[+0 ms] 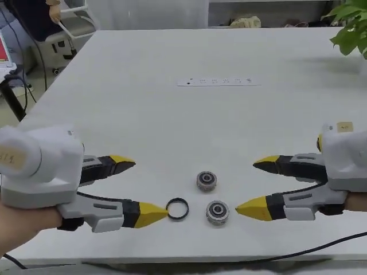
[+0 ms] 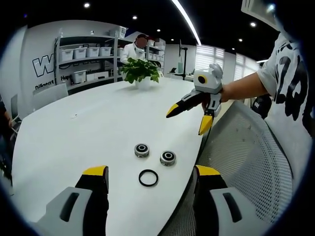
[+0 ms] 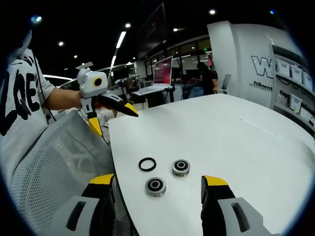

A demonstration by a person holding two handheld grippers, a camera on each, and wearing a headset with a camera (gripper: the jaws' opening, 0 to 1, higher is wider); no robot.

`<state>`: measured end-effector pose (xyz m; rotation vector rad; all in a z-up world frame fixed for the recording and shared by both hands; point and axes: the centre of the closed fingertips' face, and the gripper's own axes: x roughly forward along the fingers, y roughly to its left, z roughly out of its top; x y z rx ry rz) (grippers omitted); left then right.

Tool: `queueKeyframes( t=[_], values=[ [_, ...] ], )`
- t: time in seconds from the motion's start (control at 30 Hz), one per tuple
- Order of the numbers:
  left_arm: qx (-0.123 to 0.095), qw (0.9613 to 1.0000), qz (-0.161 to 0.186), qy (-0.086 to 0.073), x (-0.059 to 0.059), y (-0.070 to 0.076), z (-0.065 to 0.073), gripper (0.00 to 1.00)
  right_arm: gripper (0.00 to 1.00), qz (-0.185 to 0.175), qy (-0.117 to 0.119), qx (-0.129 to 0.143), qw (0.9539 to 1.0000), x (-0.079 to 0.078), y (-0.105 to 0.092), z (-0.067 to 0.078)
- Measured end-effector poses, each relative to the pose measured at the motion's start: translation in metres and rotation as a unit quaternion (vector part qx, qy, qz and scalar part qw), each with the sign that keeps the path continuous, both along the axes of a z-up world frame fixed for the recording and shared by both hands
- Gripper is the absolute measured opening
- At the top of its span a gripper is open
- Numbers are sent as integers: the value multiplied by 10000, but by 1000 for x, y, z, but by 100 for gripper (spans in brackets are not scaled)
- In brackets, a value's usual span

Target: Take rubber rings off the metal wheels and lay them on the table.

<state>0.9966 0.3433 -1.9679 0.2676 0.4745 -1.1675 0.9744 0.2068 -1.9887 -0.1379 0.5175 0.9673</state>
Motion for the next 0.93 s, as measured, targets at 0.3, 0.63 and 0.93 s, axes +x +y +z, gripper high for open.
queueKeyframes(
  t=[0.3, 0.63, 0.93],
  values=[
    [53, 10000, 24, -5, -3, -3, -4, 69, 76, 50, -30, -195, 9998, -9, -11, -8],
    [104, 9999, 86, -50, -3, -1, -5, 72, 80, 123, -160, -433, 9989, -13, -18, -14],
    [190, 9997, 159, -84, -2, 5, -6, 72, 81, 196, -251, -571, 9979, -16, -22, -17]
  ],
)
